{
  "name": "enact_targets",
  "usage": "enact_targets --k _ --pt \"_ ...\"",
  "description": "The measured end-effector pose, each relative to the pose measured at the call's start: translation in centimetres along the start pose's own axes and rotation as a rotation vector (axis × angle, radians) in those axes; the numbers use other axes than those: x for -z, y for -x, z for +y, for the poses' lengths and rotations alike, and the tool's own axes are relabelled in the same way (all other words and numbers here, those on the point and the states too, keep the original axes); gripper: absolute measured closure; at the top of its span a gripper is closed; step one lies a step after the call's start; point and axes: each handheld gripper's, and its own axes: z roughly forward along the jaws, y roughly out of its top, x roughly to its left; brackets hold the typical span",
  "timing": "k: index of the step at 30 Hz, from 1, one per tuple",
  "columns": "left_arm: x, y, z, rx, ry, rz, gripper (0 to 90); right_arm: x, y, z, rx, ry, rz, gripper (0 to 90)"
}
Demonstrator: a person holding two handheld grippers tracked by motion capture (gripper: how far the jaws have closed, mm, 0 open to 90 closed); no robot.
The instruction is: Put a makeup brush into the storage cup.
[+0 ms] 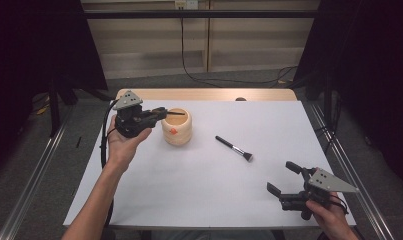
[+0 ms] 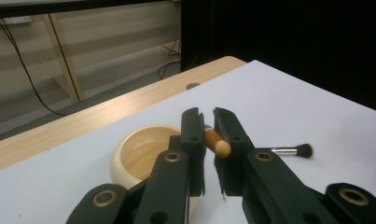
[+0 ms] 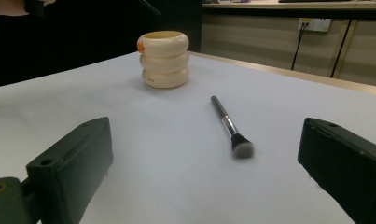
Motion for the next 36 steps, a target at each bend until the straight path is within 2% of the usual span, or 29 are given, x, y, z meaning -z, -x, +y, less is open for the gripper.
enact_targets --k 5,8,15,29,31,36 --pt "-0.4 -0.4 -0.1 0.005 -0.021 0.026 83.2 0.1 0.0 0.0 0.01 -0.004 0.002 2.3" --pt "-0.8 -0.6 -0.1 -0.014 -0.05 0.05 83.2 0.0 0.0 0.0 0.01 -0.004 0.003 2.3" --pt "-1.7 -1.0 -0.5 -0.016 -0.087 0.067 83.2 0.0 0.0 -0.1 0.011 -0.008 0.004 2.3" --pt "-3.2 -1.6 -0.9 -0.01 -0.173 0.071 83.2 -0.1 0.0 -0.1 0.014 -0.012 0.01 2.2" --pt "-3.5 -1.5 -1.1 0.0 -0.188 0.073 83.2 -0.1 0.0 -0.1 0.013 -0.011 0.01 2.3" --pt "-4.1 -1.7 -1.2 -0.006 -0.201 0.07 83.2 -0.1 -0.1 -0.1 0.017 -0.01 0.016 2.2"
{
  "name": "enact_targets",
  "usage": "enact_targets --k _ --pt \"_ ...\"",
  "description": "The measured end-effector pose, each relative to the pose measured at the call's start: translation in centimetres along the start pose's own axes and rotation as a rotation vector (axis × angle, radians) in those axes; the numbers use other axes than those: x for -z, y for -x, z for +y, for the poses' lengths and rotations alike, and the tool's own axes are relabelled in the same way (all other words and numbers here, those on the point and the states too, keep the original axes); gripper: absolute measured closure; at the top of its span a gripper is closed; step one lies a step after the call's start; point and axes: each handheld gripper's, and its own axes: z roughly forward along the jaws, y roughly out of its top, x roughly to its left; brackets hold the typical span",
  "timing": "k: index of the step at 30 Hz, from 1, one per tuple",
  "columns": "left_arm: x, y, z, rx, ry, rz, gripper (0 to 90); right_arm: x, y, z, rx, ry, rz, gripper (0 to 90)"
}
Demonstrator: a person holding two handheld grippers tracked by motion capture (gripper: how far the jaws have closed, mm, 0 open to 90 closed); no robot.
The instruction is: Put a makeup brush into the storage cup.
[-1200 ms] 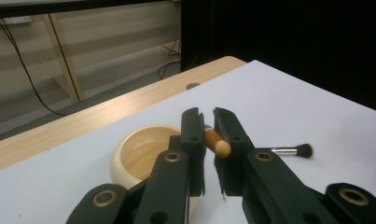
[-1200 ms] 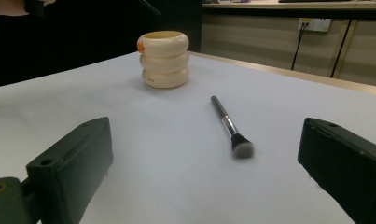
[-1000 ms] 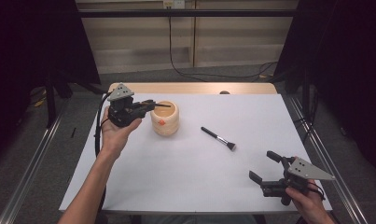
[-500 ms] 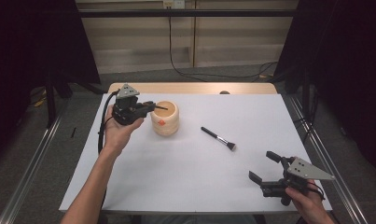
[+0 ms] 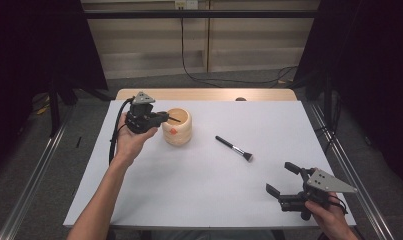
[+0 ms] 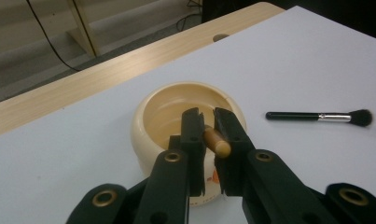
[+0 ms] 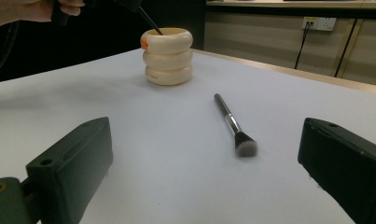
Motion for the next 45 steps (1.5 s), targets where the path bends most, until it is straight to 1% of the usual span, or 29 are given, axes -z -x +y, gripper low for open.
enact_targets --k 2,3,6,8,9,10,12,14,16,17,23,25,27,30,33,35,41,44,45 --pt "-0.1 -0.1 0.0 0.003 -0.005 0.004 83.2 0.0 -0.1 0.0 0.002 0.0 0.004 2.1" --pt "-0.2 -0.2 -0.1 0.019 -0.004 0.001 83.2 0.0 -0.1 0.0 0.003 0.0 0.004 2.1" --pt "-0.6 -0.3 -0.2 0.016 -0.025 0.001 83.2 0.0 0.0 0.0 0.002 -0.003 0.004 2.1" --pt "-0.9 -0.3 -0.3 0.02 -0.028 0.001 83.2 0.0 0.1 0.0 0.0 -0.003 0.002 2.1" --pt "-1.0 -0.4 -0.3 0.015 -0.028 0.005 83.2 0.0 0.1 0.0 -0.002 -0.003 0.0 2.1" --pt "-1.1 -0.3 -0.3 0.023 -0.026 0.001 83.2 0.0 0.1 0.0 -0.002 -0.003 0.0 2.1" --pt "-1.4 -0.3 -0.4 0.017 -0.04 0.0 83.1 0.0 0.1 0.0 0.001 -0.004 0.002 2.0" --pt "-1.5 -0.3 -0.5 0.025 -0.04 0.002 83.1 0.0 0.1 0.0 0.0 -0.005 0.002 2.0" --pt "-1.6 -0.4 -0.5 0.023 -0.045 0.002 83.1 0.0 0.1 0.0 -0.002 -0.004 0.001 2.0" --pt "-1.6 -0.3 -0.5 0.029 -0.039 0.002 83.1 0.0 0.1 0.0 -0.003 -0.004 0.001 2.0" --pt "-2.0 -0.1 -0.6 0.013 -0.047 0.007 83.0 0.0 0.1 0.0 -0.001 -0.004 0.003 1.9" --pt "-2.1 -0.1 -0.7 0.027 -0.039 -0.001 82.7 0.1 0.1 0.0 -0.001 -0.003 0.003 1.9" --pt "-2.3 -0.1 -0.7 0.024 -0.041 0.0 82.7 0.1 0.1 0.0 -0.002 -0.003 0.003 1.9" --pt "-2.4 -0.4 -0.9 0.041 -0.039 -0.004 82.5 0.1 0.2 0.0 -0.003 -0.005 0.002 1.9" --pt "-2.4 -0.4 -1.0 0.043 -0.034 -0.011 81.8 0.1 0.2 -0.1 -0.003 -0.004 0.002 1.9" --pt "-2.4 -0.4 -0.9 0.04 -0.029 -0.008 81.3 0.1 0.2 -0.1 -0.003 -0.005 0.001 1.9" --pt "-2.3 -0.5 -1.1 0.037 -0.012 -0.007 75.8 0.1 0.2 -0.1 -0.003 -0.003 0.0 1.9" --pt "-2.2 -0.5 -1.3 0.032 0.011 -0.001 70.0 0.1 0.2 -0.1 -0.003 -0.003 0.001 1.9" --pt "-2.2 -0.5 -1.3 0.026 0.018 -0.005 67.4 0.1 0.2 -0.1 -0.002 -0.003 0.001 1.9"
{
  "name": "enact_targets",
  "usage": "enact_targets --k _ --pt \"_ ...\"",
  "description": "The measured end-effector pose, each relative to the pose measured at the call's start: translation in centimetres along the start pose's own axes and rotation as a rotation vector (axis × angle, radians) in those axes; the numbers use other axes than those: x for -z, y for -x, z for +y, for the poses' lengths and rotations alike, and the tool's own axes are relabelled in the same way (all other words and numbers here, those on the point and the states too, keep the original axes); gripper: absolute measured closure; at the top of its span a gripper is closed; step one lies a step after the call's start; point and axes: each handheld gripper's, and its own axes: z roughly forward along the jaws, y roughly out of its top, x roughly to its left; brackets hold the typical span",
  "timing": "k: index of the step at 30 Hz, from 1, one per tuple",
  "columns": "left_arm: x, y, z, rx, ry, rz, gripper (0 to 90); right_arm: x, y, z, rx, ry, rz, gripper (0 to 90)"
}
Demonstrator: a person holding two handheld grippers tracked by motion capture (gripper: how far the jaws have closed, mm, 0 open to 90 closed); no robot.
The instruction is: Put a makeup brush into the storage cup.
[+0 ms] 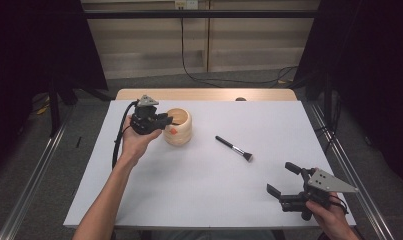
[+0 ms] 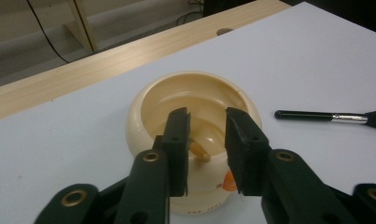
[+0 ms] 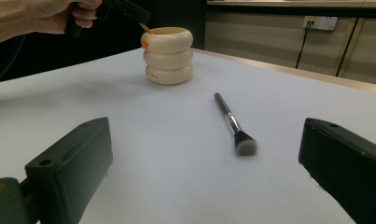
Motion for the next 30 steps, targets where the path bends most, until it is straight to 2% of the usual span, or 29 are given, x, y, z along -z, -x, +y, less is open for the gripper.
enact_targets --k 2,9,11,13,17,20,22,25,30 --pt "0.1 0.0 0.0 -0.006 0.012 0.005 63.1 0.0 0.0 0.0 0.0 -0.001 0.0 1.9" --pt "0.3 0.0 -0.2 0.009 0.062 0.006 43.9 0.0 0.0 0.0 -0.001 0.0 -0.001 1.9" --pt "0.3 0.0 -0.2 0.008 0.066 0.015 36.1 0.0 0.0 0.0 -0.001 0.0 -0.001 1.9" --pt "0.3 0.0 -0.2 0.015 0.081 0.018 24.6 0.0 0.0 0.0 -0.001 -0.002 -0.001 1.9" --pt "0.4 0.2 -0.2 0.02 0.114 0.023 11.1 0.0 0.0 0.0 -0.003 0.0 -0.002 1.9" --pt "0.6 0.2 -0.3 0.036 0.137 0.022 4.6 0.0 0.0 0.0 -0.004 0.0 -0.004 1.9" --pt "0.8 0.2 -0.4 0.051 0.154 0.009 3.4 0.0 0.0 0.0 -0.004 0.0 -0.004 1.9" --pt "1.1 0.1 -0.7 0.028 0.165 -0.011 1.5 0.0 0.0 0.0 -0.004 0.001 -0.004 1.9" --pt "1.5 0.1 -1.0 0.023 0.179 0.0 1.7 -0.1 0.1 0.0 -0.004 -0.002 -0.004 1.9"
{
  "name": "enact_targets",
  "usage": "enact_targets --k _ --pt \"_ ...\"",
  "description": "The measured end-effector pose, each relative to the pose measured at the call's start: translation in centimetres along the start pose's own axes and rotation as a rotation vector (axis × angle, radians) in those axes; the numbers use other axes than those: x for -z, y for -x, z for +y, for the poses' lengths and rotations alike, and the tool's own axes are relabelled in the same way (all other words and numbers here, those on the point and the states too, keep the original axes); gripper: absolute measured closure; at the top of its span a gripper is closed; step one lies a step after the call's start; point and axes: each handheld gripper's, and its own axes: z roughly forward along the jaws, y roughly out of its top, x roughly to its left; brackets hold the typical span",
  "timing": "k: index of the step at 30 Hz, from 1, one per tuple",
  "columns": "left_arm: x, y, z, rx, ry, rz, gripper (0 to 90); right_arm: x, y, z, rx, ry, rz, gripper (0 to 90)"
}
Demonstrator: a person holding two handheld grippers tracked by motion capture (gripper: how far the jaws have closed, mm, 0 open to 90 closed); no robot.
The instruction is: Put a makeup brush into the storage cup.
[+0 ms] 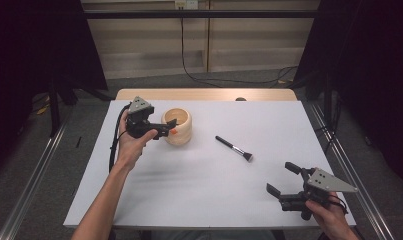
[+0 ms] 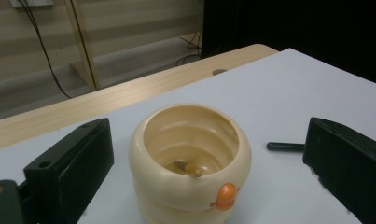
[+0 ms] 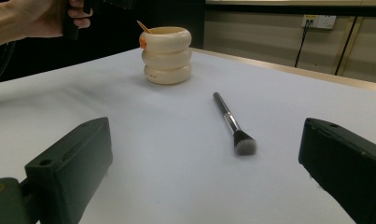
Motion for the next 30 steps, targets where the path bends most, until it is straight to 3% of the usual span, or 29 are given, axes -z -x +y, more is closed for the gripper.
enact_targets --k 7,14,16,22,27,30 --pt "0.7 0.4 -0.4 -0.008 0.0 -0.018 1.4 0.0 0.0 0.0 0.001 0.001 0.0 1.9" --pt "1.6 0.9 -1.0 -0.012 0.035 0.058 1.5 0.1 0.0 0.0 -0.004 0.004 -0.001 1.9" --pt "1.9 1.0 -1.3 0.0 0.053 0.052 1.4 0.2 0.0 0.0 -0.008 0.004 -0.002 1.9" --pt "2.6 1.7 -1.8 -0.02 0.019 0.079 1.6 0.1 0.0 0.0 -0.005 0.001 -0.005 1.9" --pt "3.3 2.1 -2.5 -0.03 0.043 0.099 1.7 0.1 0.0 0.0 -0.007 0.001 -0.006 1.9" --pt "3.8 2.5 -2.8 -0.033 0.05 0.087 1.6 0.1 0.0 0.0 -0.005 0.001 -0.005 1.9"
